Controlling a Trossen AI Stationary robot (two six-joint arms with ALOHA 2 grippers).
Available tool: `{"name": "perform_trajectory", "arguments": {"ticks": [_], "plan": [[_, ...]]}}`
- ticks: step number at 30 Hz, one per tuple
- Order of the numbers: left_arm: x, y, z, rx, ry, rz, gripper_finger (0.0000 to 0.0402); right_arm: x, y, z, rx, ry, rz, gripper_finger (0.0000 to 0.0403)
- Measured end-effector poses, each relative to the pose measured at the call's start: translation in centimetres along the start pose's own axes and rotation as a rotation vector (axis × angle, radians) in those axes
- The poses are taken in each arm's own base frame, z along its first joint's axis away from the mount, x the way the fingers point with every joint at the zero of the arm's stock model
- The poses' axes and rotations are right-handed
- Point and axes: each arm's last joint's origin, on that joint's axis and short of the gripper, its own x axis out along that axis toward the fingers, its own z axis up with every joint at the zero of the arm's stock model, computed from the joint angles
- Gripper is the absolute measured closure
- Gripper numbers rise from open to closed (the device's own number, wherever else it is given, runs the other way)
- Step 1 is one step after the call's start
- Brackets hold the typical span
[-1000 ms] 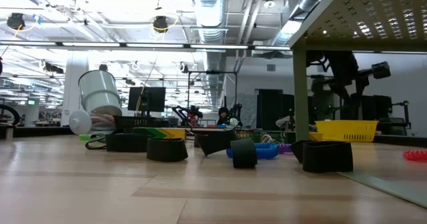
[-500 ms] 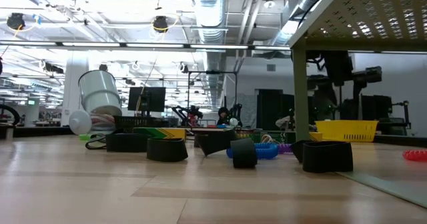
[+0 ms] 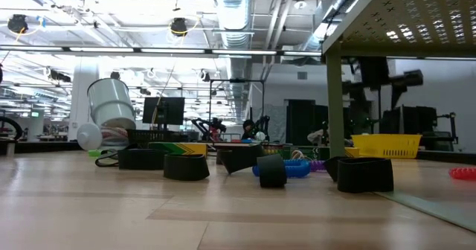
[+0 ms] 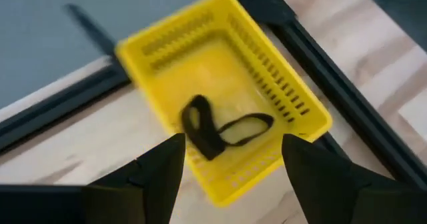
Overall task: Pick & Place Office Desk Supplies
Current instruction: Put the black rubber band into the yellow bin
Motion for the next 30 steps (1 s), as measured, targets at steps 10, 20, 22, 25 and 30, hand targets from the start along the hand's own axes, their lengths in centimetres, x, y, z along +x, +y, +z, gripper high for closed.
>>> {"name": "perform_trajectory", "arguments": {"ticks": [10,20,22,25,30], "plan": [[0.0,-0.1,-0.1,-0.001,0.034,-0.040,0.0206,-11.0,0.5,-2.0,-0.289,-0.102,0.679,0.0156],[0.0,-0.1,-0.9,-0.025,0.112,-0.033,0.0206,-22.4,-1.0,-6.5,-0.318,0.020,1.579,0.0156],[0.0,-0.1,-1.4,-0.054,0.150,-0.018,0.0206,-23.2,-1.3,-7.5,-0.327,0.059,1.625,0.0156],[-0.4,-0.3,-2.0,-0.078,0.215,0.007,0.0206,-22.9,-1.1,-9.5,-0.385,0.150,1.537,0.0156],[-1.7,-0.9,-2.9,-0.108,0.309,0.082,0.0206,-24.5,-0.4,-11.4,-0.481,0.189,1.489,0.0156]]}}
